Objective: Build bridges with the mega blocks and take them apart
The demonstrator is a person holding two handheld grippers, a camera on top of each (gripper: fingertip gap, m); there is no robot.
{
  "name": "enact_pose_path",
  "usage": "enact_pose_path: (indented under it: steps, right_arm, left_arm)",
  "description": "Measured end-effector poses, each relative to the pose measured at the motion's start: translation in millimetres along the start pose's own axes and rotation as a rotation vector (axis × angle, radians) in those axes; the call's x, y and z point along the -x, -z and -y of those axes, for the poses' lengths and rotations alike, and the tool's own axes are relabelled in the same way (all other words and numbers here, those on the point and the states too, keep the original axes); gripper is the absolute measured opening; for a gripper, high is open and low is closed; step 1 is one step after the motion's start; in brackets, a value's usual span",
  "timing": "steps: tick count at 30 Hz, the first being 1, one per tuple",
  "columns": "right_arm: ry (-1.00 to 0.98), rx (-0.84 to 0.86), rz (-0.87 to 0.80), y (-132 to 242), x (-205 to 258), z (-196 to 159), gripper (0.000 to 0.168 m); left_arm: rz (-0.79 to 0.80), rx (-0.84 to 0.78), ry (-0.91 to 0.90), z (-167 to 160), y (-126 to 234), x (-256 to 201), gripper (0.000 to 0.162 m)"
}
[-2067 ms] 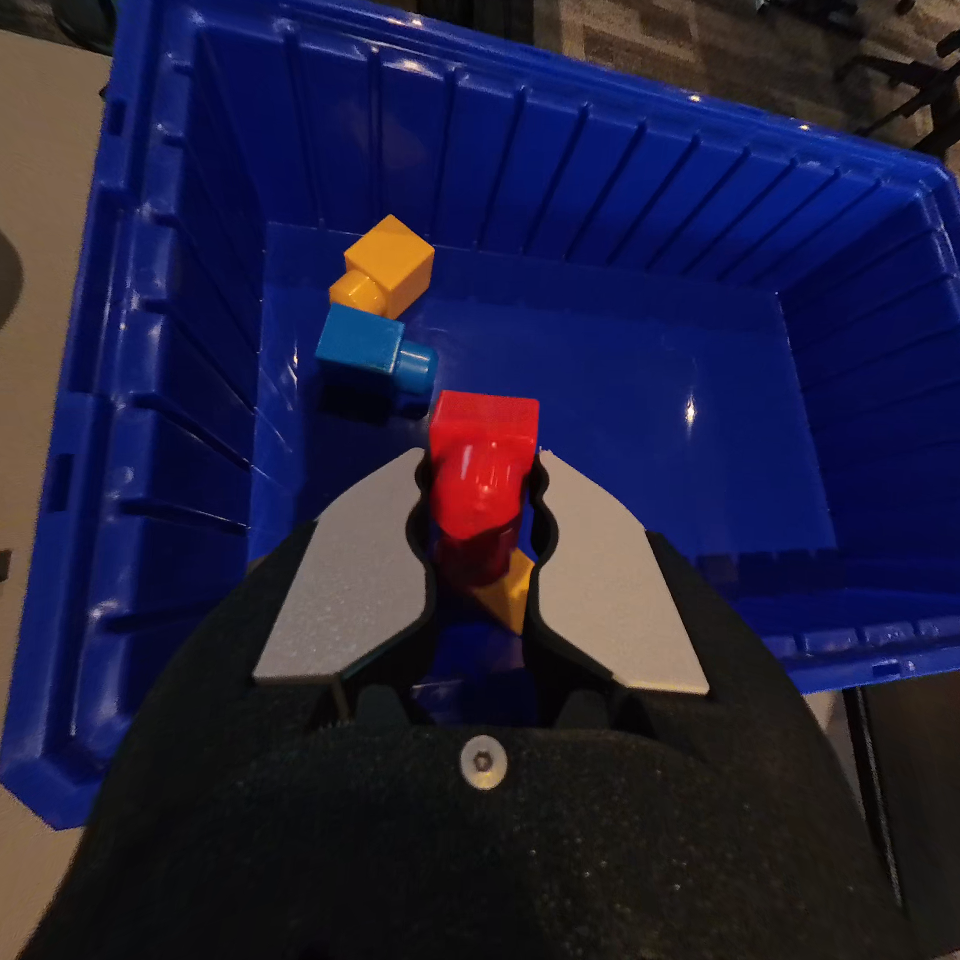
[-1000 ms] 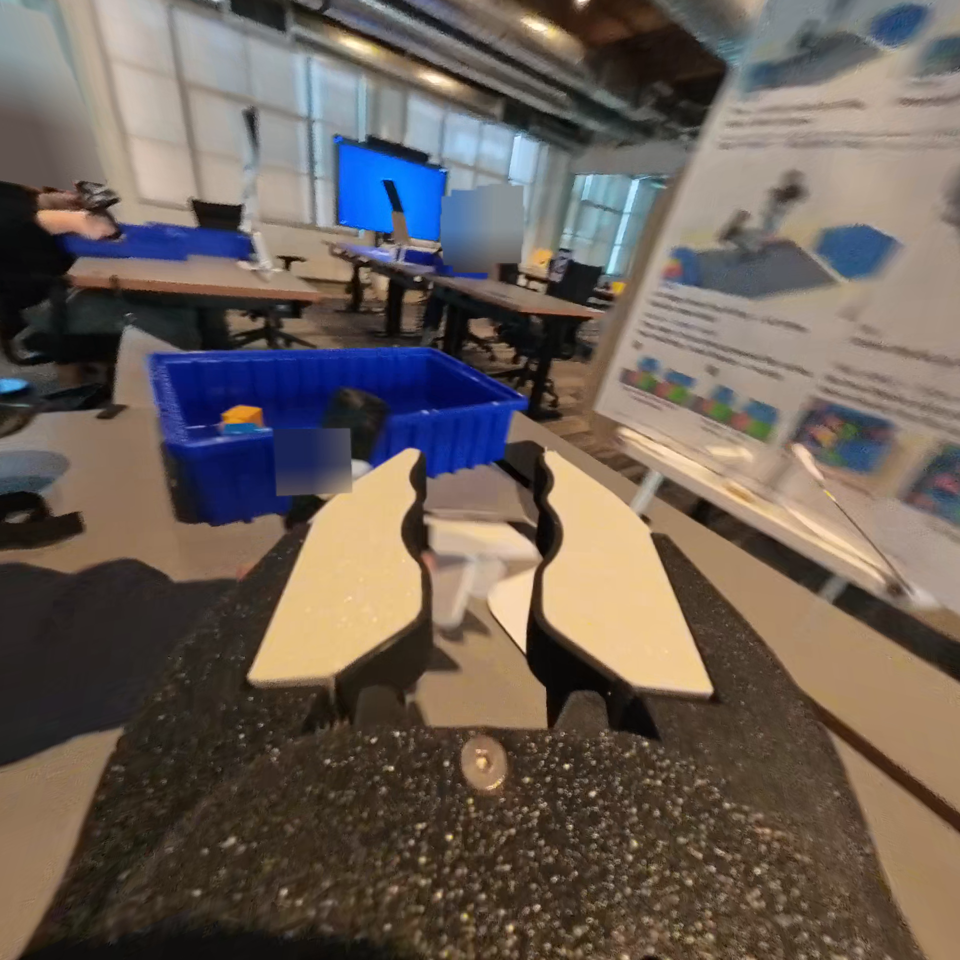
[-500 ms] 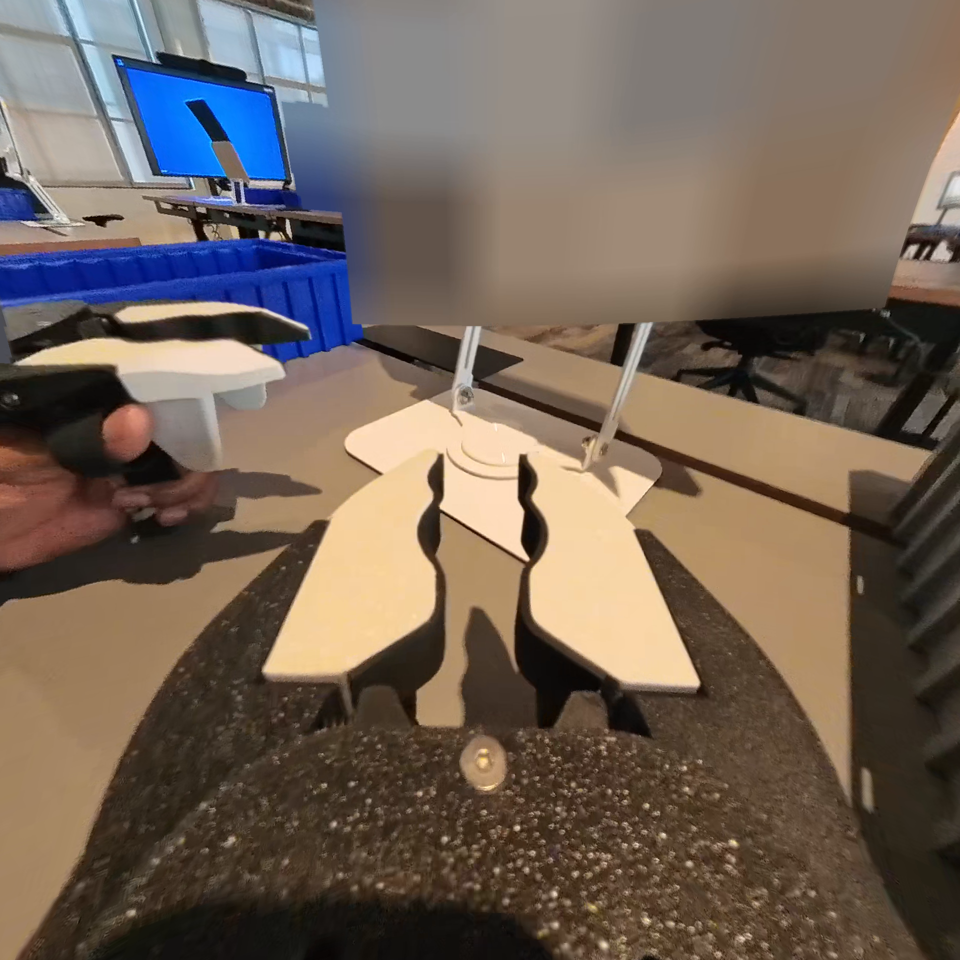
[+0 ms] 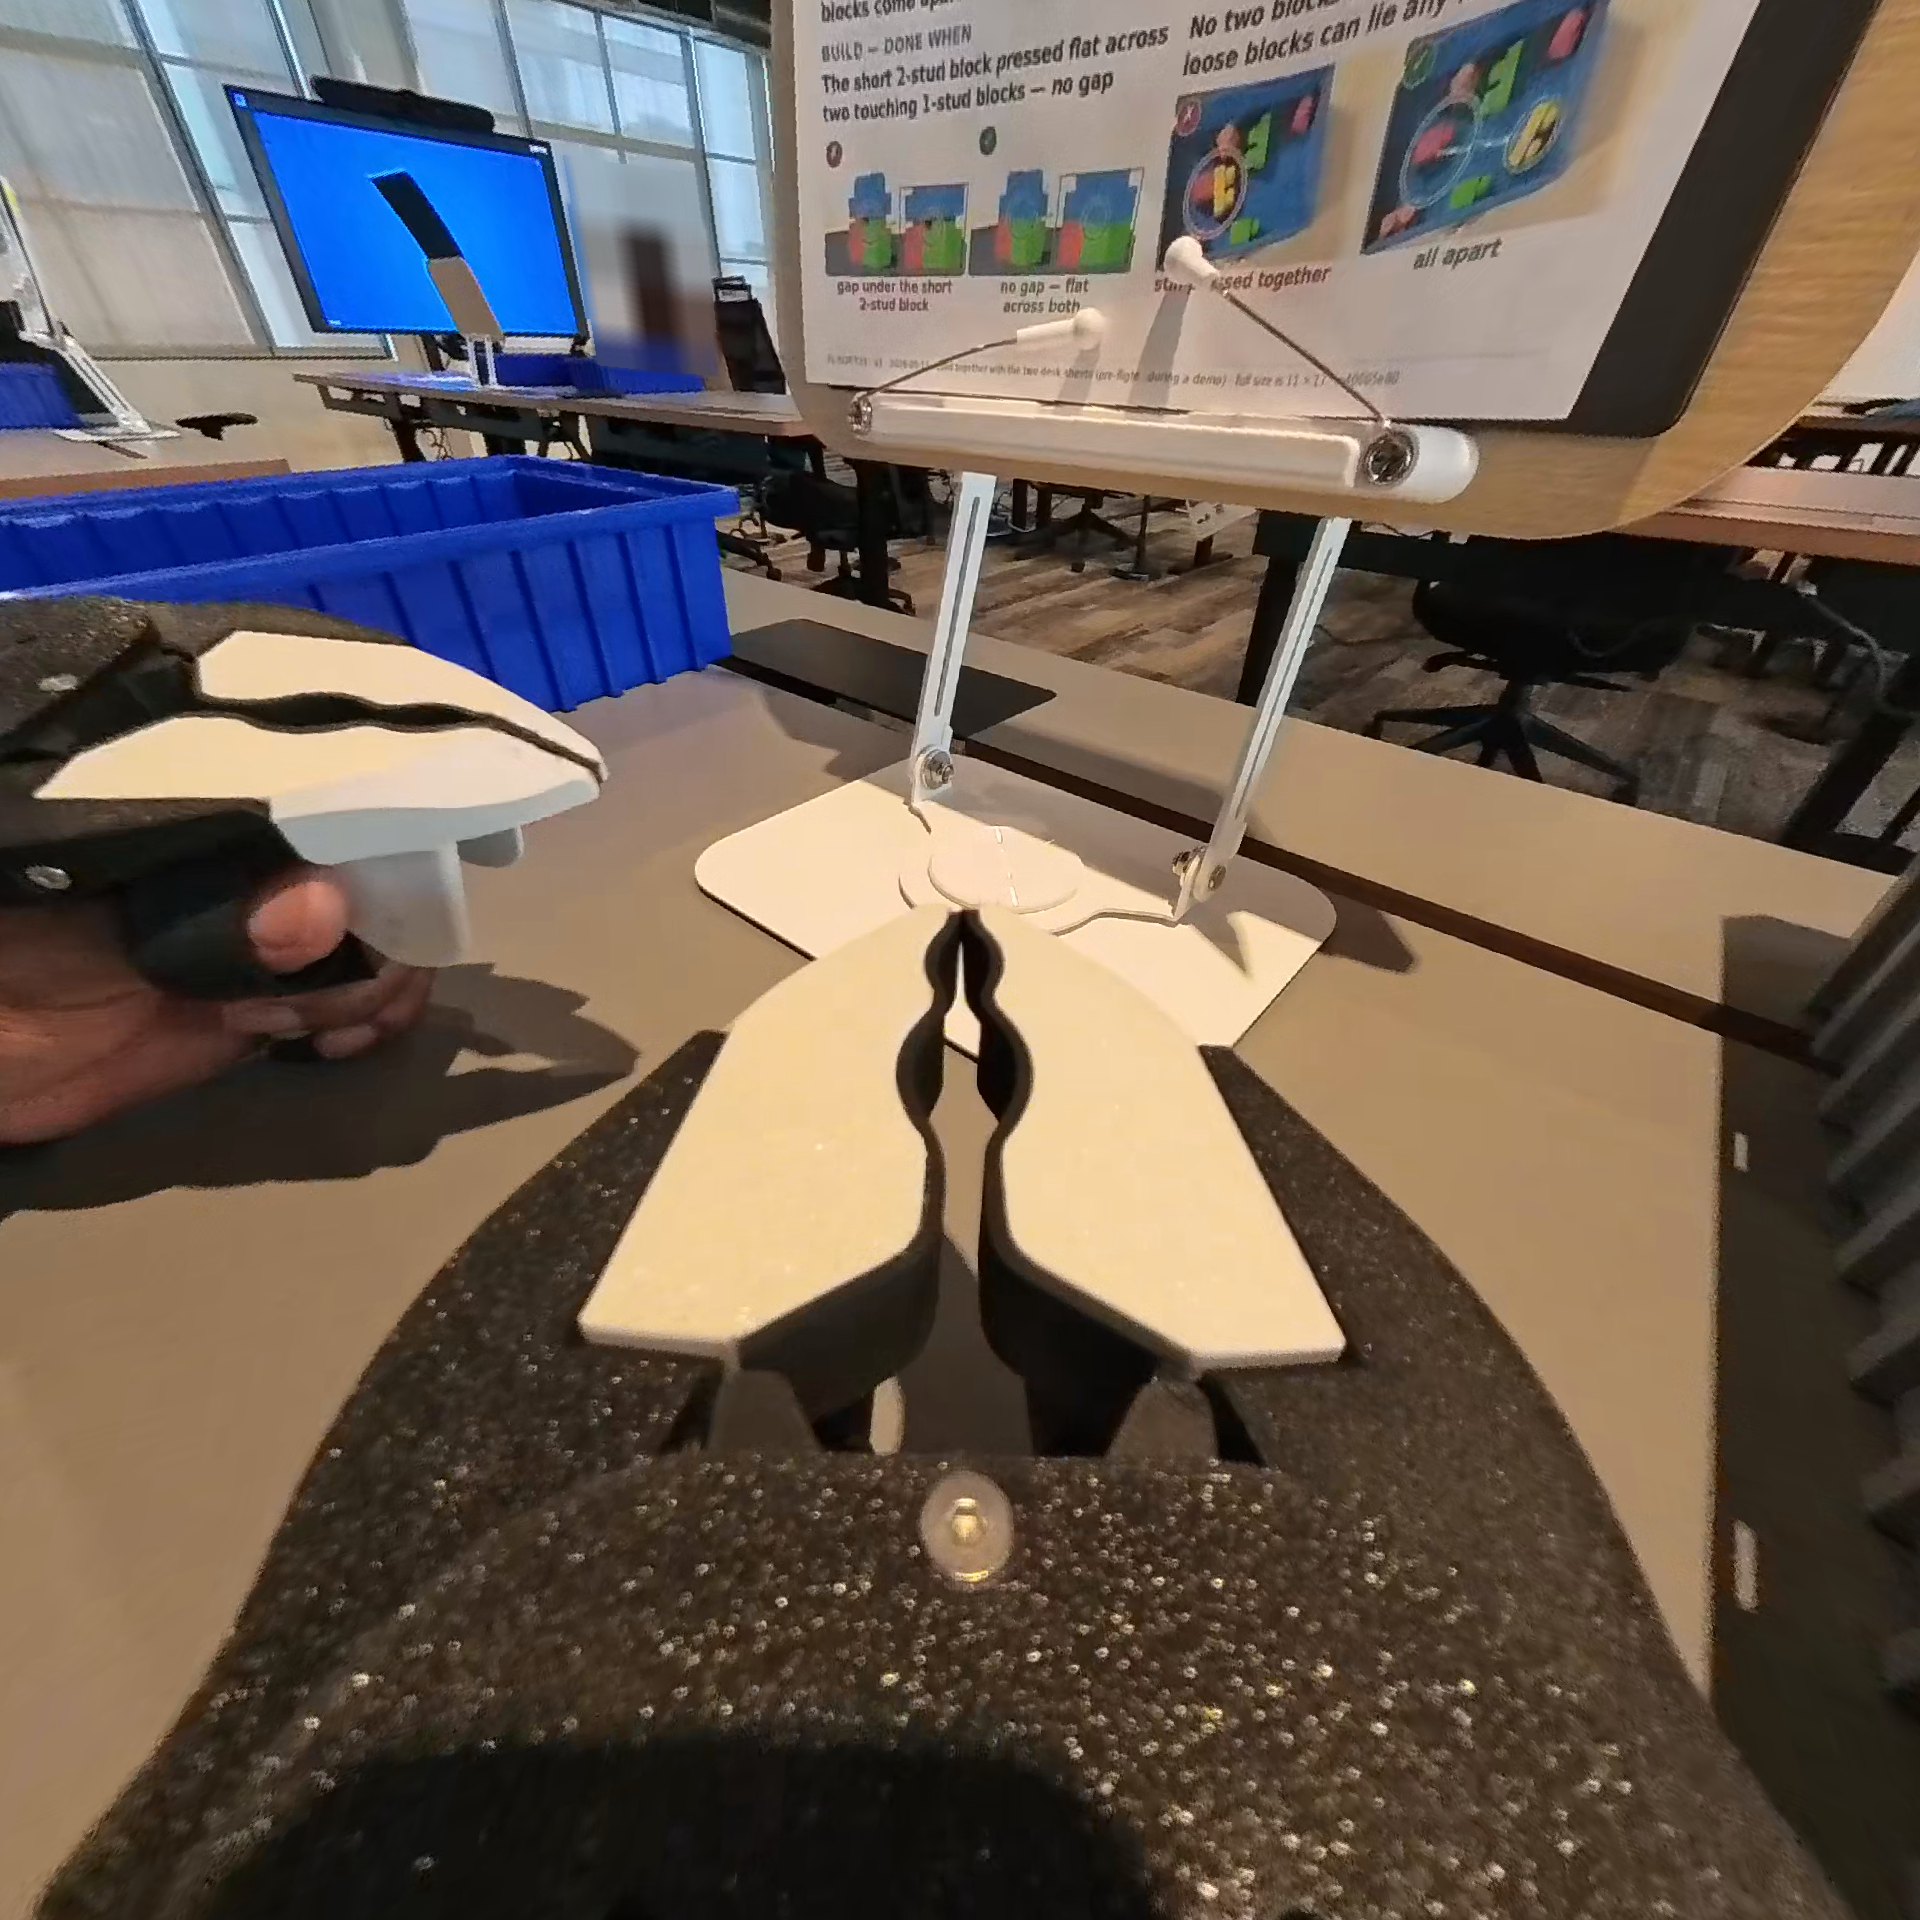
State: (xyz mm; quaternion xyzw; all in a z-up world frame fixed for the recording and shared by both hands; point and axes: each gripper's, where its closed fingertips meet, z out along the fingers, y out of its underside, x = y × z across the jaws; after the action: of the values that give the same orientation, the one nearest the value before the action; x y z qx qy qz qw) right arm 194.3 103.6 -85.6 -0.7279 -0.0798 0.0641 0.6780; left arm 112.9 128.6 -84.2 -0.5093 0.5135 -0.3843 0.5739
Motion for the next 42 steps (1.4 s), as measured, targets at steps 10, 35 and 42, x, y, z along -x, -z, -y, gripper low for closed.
enact_pose_path:
  steps: [10, 35, 42]
  right_arm:
    - [0.047, -0.104, 0.066, 38.4, 16.8, 95.9, 0.0]
    - [-0.039, 0.766, -0.356, 161.5, -276.8, -14.8, 0.042]
    - [-0.078, 1.034, -0.307, 170.1, -259.0, -59.8, 0.06]
  left_arm:
    - [0.0, 0.009, 0.01, -0.9, -0.3, 1.3, 0.0]
    - [-0.021, 0.037, -0.027, -4.6, -3.6, -5.3, 0.0]
    - [-0.02, 0.035, -0.032, -4.3, -3.5, -5.8, 0.0]
